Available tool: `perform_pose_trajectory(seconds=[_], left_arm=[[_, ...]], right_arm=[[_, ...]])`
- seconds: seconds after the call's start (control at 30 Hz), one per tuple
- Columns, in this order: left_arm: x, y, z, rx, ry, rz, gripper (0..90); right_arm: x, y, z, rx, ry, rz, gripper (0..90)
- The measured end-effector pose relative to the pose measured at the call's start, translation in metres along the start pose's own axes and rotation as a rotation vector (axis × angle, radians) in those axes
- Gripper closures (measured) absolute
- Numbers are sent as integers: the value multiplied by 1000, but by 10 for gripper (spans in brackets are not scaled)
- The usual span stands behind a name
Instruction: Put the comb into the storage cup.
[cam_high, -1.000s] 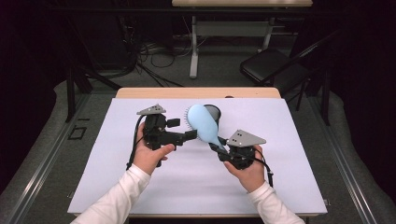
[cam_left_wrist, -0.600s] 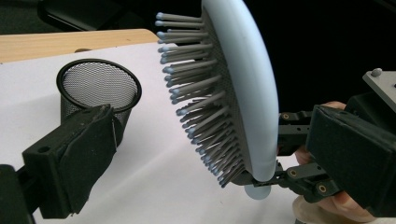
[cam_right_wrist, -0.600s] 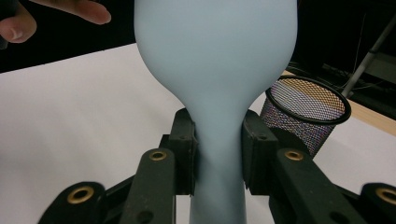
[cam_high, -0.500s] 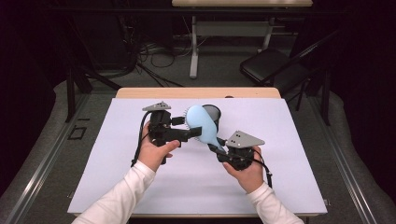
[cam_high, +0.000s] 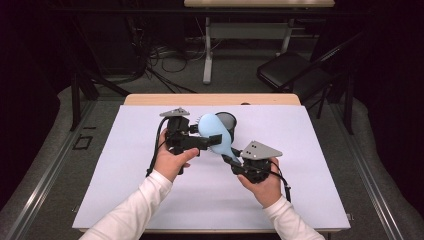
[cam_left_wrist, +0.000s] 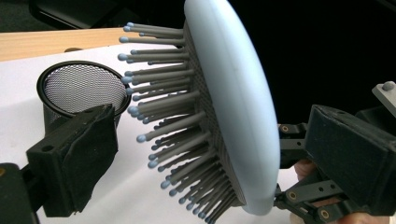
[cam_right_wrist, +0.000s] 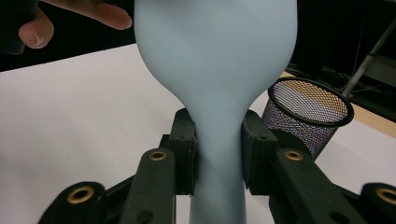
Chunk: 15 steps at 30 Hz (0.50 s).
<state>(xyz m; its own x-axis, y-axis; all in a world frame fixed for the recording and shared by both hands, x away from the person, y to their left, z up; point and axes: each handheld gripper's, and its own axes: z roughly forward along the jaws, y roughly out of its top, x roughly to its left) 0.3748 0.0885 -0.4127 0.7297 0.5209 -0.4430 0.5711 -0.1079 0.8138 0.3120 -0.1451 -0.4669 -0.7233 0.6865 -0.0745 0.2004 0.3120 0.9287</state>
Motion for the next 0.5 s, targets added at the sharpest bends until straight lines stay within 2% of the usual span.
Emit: perform_pose_trajectory(seconds=[0.23, 0.5], left_arm=[[-1, 1, 5, 3, -3, 1, 37], [-2, 3, 7, -20, -14, -16, 111]], right_arm=[[1, 0, 0, -3, 1, -2, 696], [1, 0, 0, -8, -1, -1, 696]])
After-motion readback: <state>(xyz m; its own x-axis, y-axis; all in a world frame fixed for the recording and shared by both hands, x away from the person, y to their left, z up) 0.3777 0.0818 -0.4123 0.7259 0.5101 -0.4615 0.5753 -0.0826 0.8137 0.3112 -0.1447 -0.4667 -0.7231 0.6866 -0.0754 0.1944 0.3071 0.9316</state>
